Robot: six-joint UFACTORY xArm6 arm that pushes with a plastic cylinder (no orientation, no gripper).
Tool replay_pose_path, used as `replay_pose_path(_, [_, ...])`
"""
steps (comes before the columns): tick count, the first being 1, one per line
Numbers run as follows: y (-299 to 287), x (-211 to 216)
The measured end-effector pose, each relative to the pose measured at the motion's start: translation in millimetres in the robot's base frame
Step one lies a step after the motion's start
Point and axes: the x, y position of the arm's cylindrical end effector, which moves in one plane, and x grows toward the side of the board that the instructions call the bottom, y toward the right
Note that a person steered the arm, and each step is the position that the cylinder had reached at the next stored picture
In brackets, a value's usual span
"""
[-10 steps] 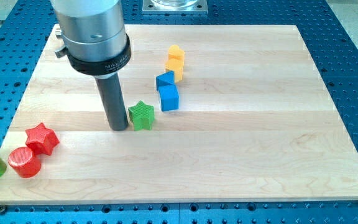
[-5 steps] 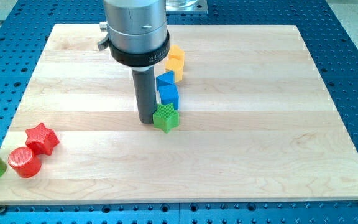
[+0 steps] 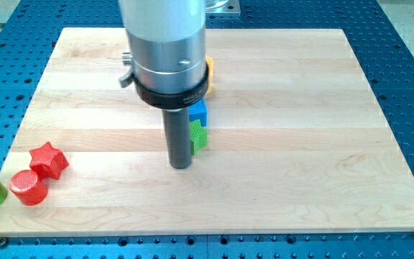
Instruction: Move the green star below the blue cube
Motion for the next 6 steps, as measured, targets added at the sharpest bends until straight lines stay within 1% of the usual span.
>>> replay_pose_path(1, [6,-2])
replay_pose_path(2, [6,-14])
replay_pose_path(3, [-20,-16])
replay_pose_path(4, [-38,2])
replay_pose_path(5, [-103,75])
replay_pose_path(6, [-160,95])
